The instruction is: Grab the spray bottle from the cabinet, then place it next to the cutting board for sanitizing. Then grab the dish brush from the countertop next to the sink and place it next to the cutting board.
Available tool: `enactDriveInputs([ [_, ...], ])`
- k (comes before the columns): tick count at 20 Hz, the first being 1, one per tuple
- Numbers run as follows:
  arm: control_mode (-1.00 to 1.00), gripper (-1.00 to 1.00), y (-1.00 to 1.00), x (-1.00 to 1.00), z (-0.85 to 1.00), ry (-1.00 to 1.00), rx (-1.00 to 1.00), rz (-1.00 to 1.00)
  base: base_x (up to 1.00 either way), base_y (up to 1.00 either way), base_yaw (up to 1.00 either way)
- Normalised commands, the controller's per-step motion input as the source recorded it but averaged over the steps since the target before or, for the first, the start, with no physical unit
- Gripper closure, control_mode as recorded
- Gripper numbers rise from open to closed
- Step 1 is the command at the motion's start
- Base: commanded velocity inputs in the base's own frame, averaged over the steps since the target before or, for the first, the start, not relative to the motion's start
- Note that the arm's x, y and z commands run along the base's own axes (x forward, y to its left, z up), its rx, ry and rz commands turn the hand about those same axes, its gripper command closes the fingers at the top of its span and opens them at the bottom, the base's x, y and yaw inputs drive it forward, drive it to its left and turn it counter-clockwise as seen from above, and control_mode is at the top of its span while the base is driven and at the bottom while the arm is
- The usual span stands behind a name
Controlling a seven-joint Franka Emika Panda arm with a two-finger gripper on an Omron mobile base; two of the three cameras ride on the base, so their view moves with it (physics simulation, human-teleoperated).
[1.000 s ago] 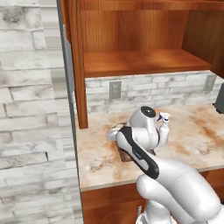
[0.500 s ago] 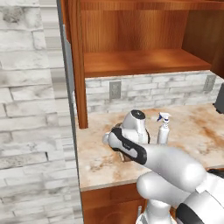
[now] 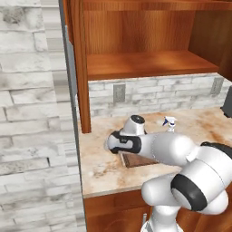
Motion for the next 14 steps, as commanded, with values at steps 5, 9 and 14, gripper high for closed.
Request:
enactDriveInputs([
  [5, -1.0, 1.0, 0.01, 0.14, -0.47, 0.0, 0.0, 0.0, 0.0, 0.0, 0.0],
  [9, -1.0, 1.0, 0.08, 0.12, -0.46, 0.0, 0.0, 0.0, 0.0, 0.0, 0.0],
  [14, -1.0, 1.0, 0.23, 0.11, -0.41, 0.0, -0.03, 0.0, 0.0, 0.0, 0.0],
])
